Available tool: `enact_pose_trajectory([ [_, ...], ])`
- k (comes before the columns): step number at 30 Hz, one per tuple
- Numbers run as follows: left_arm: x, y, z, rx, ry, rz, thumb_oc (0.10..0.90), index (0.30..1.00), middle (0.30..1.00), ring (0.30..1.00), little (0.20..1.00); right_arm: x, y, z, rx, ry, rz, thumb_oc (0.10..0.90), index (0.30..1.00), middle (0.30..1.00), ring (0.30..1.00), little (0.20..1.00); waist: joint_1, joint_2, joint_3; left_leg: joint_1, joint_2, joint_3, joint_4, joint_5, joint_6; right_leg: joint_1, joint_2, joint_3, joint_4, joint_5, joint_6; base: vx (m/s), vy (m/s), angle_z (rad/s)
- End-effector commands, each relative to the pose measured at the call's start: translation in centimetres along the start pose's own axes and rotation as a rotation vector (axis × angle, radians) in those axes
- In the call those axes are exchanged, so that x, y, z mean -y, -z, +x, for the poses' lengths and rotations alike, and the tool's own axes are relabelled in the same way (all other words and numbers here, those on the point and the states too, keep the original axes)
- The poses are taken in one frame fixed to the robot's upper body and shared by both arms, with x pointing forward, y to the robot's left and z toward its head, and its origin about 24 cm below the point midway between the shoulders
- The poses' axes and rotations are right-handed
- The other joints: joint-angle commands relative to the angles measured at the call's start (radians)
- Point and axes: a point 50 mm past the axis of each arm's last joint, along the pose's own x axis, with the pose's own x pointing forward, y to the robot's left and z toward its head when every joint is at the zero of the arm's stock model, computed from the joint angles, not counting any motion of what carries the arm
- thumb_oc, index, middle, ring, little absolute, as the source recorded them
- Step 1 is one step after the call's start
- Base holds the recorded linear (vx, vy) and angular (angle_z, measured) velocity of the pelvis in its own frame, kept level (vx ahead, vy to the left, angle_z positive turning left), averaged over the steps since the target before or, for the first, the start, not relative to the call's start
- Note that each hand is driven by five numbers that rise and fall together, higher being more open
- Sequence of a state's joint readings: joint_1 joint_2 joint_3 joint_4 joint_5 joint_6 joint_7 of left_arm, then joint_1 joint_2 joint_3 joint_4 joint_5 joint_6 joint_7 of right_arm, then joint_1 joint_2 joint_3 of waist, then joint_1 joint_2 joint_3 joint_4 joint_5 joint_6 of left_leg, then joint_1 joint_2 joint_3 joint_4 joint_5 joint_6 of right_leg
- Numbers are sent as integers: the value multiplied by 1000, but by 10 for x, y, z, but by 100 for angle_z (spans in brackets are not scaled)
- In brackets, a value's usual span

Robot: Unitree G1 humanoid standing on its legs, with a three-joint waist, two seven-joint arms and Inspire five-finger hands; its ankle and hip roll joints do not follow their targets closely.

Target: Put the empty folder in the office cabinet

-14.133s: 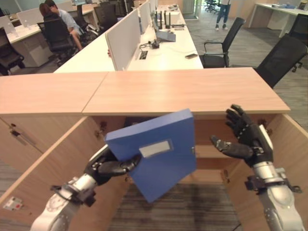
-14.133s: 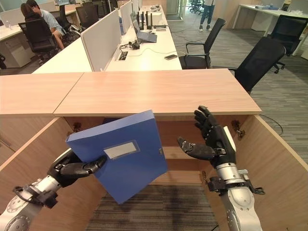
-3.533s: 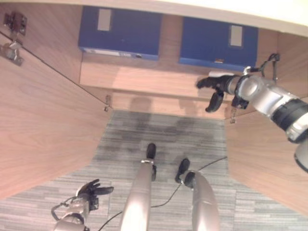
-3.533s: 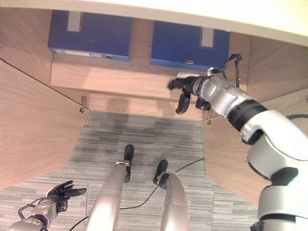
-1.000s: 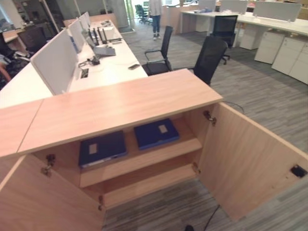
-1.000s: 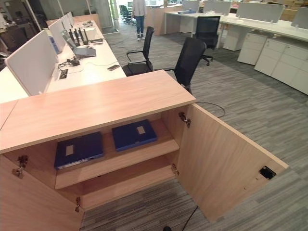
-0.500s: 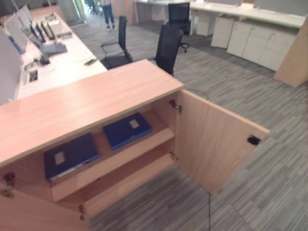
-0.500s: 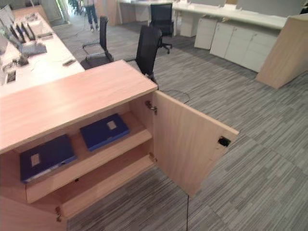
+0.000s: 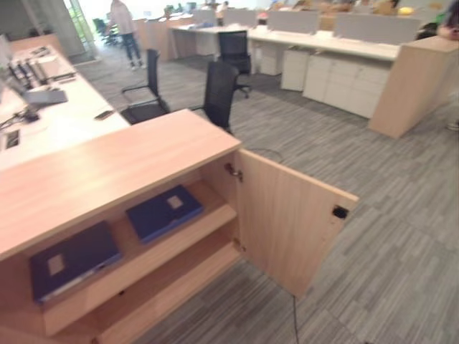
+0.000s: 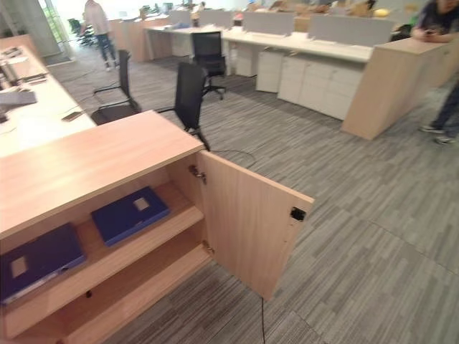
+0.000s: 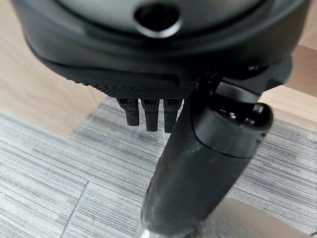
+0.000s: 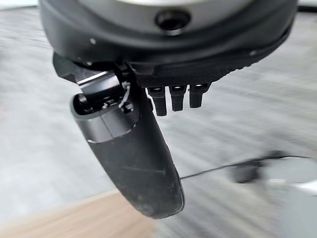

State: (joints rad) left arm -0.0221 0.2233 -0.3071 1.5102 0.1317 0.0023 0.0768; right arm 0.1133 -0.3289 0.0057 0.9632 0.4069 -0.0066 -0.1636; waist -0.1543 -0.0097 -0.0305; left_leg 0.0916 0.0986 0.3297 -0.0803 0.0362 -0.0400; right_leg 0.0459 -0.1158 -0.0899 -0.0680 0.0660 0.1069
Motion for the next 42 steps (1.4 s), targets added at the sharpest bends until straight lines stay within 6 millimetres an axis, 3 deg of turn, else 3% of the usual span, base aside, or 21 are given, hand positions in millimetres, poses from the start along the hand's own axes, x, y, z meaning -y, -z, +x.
enact_pose_trajectory([
  [1,-4,-42,-1,92,-14,-67,800,900,900,900,900,9,-59,3,242,82,-43,800,900,900,900,900,13,-44,-28,-9,-46,-79,-7,-99,13,-11,27,-2,-19,-70,26,16,-35,5],
  [5,-5,-34,-1,87,-13,-82,800,900,900,900,900,29,-103,-7,425,158,-68,800,900,900,900,900,29,-35,-27,-11,-45,-94,-7,-100,12,-3,29,-17,-19,-75,23,7,-18,4],
  [7,-5,-34,0,87,-11,-82,800,900,900,900,900,32,-112,-10,464,172,-70,800,900,900,900,900,33,-34,-30,-18,-46,-97,-7,-96,12,-8,29,-18,-19,-73,22,-9,-3,6],
  [8,-5,-32,0,82,-11,-80,800,900,900,900,900,36,-133,-17,554,189,-68,800,900,900,900,900,40,-31,-30,-19,-46,-102,-7,-95,10,-8,30,-24,-19,-75,20,2,1,8],
  [9,-5,-30,0,81,-11,-79,800,900,900,900,900,34,-145,-22,607,185,-76,800,900,900,900,900,45,-28,-27,-15,-46,-105,-7,-98,10,-2,31,-26,-19,-77,20,-4,-1,6],
  [10,-5,-31,0,81,-11,-79,800,900,900,900,900,34,-145,-22,608,185,-76,800,900,900,900,900,45,-29,-28,-18,-46,-104,-7,-95,10,-6,31,-26,-19,-75,19,-8,-3,6],
  [11,-5,-29,0,81,-15,-78,800,900,900,900,900,30,-169,-34,719,164,-94,800,900,900,900,900,54,-28,-25,-18,-46,-110,-7,-93,8,-3,33,-29,-19,-77,17,-16,-6,5],
  [12,-5,-29,0,80,-15,-78,800,900,900,900,900,30,-169,-34,719,164,-94,800,900,900,900,900,54,-28,-26,-19,-46,-110,-7,-92,8,-4,33,-29,-19,-77,17,-9,-6,4],
  [14,-3,-27,0,79,-12,-88,800,900,900,900,900,17,-196,-53,866,91,-133,800,900,900,900,900,65,-28,-19,-14,-45,-115,-7,-92,7,4,35,-36,-18,-81,14,-22,-14,8],
  [20,0,-27,0,83,-5,-90,800,900,900,900,900,-8,-220,-82,1037,-90,-175,800,900,900,900,900,78,-32,-22,-18,-44,-120,-7,-83,3,2,37,-43,-17,-81,8,-15,-15,8],
  [23,1,-38,-1,139,3,-77,800,900,900,900,900,-21,-235,-101,1131,-219,-128,800,900,900,900,900,89,-26,-25,-19,-45,-123,-7,-80,4,2,37,-47,-18,-80,6,-5,-4,3],
  [30,4,-31,-1,133,17,-66,800,900,900,900,900,-40,-266,-132,1265,-439,-17,800,900,900,900,900,106,-17,-23,-20,-46,-122,-7,-78,2,-1,38,-47,-19,-78,5,0,0,0],
  [33,7,-30,-1,131,23,-67,800,900,900,900,900,-58,-268,-151,1297,-626,42,800,900,900,900,900,110,-16,-21,-18,-46,-122,-7,-77,1,0,37,-48,-19,-78,4,-3,6,-2],
  [37,10,-28,-1,130,36,-65,800,900,900,900,900,-88,-252,-176,1268,-985,144,800,900,900,900,900,111,-17,-19,-17,-45,-122,-7,-74,-1,-1,38,-46,-19,-77,3,0,4,-3],
  [38,12,-27,-1,130,44,-62,800,900,900,900,900,-107,-237,-188,1204,-1184,189,800,900,900,900,900,111,-17,-17,-13,-45,-120,-7,-77,-2,1,38,-45,-19,-78,2,4,12,-8],
  [40,12,-26,-1,133,46,-58,800,900,900,900,900,-127,-220,-199,1116,-1371,222,800,900,900,900,900,110,-17,-21,-18,-45,-117,-7,-74,-3,-5,38,-43,-19,-76,2,2,8,-12],
  [41,12,-25,-1,136,43,-49,800,900,900,900,900,-152,-196,-217,979,-1595,182,800,900,900,900,900,112,-19,-21,-19,-43,-114,-7,-73,-5,-8,37,-42,-19,-75,2,-3,3,-16],
  [42,12,-25,-1,136,43,-49,800,900,900,900,900,-152,-196,-217,978,-1596,182,800,900,900,900,900,112,-19,-21,-19,-43,-114,-7,-73,-5,-8,37,-42,-19,-75,2,-1,8,-20],
])
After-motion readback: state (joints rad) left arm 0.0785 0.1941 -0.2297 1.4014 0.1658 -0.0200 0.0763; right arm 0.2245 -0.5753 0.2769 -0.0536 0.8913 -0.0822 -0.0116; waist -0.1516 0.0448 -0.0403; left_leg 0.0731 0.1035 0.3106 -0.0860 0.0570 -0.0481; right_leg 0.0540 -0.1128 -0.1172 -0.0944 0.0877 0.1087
